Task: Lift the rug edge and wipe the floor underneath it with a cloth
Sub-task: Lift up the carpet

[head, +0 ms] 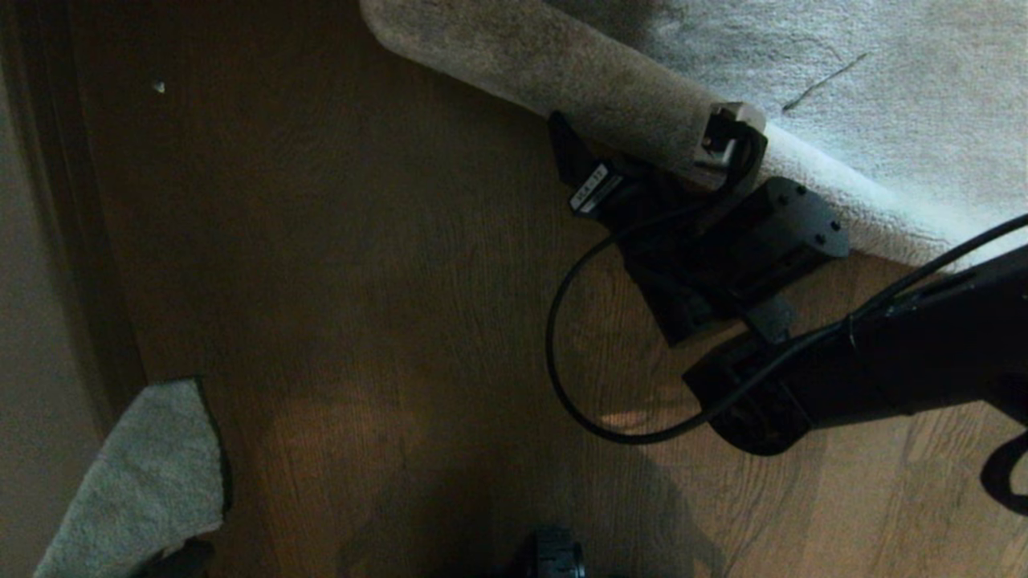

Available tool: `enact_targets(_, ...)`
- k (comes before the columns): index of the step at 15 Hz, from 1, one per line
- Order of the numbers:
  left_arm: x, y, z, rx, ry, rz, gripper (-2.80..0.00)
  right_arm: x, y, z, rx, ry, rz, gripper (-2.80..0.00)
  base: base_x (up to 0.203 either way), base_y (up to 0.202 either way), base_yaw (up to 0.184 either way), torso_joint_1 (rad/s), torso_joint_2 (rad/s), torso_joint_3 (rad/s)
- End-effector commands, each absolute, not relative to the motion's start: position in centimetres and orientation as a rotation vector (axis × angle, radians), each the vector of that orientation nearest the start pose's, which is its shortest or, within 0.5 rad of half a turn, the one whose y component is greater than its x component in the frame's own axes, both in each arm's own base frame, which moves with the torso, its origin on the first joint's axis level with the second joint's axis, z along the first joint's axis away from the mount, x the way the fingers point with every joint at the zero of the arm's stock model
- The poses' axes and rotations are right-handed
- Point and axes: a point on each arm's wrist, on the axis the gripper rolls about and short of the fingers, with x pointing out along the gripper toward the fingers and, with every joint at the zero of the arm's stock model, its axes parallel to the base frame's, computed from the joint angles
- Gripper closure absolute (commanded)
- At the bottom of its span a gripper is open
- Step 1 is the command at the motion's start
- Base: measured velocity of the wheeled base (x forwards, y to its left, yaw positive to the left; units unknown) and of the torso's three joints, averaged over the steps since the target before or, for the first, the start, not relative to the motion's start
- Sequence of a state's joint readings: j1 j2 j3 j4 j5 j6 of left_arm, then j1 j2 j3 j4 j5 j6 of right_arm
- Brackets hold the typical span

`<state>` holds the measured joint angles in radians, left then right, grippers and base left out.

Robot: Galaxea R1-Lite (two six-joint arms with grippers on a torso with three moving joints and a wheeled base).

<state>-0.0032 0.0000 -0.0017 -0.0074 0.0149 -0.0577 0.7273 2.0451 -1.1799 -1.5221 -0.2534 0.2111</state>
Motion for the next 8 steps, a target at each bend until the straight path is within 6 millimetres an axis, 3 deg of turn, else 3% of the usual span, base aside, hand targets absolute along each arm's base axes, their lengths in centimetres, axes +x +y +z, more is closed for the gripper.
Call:
enact_targets(1,-2.3,0.0,7.7,-0.058,-0.010,0.012,0.00,29.5,24.7,25.2,0.538,-0.593,0.506,-2.80,0.000,0.000,0.000,0.000,0.00,0.000)
enact_targets(3,-2.3,0.0,7.7,-0.058,-0.010,0.012,0.00,30.3,23.7,25.6,0.535,-0.614,0.477,-2.80,0.000,0.000,0.000,0.000,0.00,0.000)
enact_targets(5,-2.3,0.0,7.7,-0.058,-0.010,0.012,0.00,30.7,23.3,24.6,0.507,-0.587,0.459,-2.80,0.000,0.000,0.000,0.000,0.00,0.000)
enact_targets(8,-2.3,0.0,7.7,-0.058,-0.010,0.012,0.00,31.5,23.1,20.7,0.432,-0.470,0.417,-2.80,0.000,0.000,0.000,0.000,0.00,0.000)
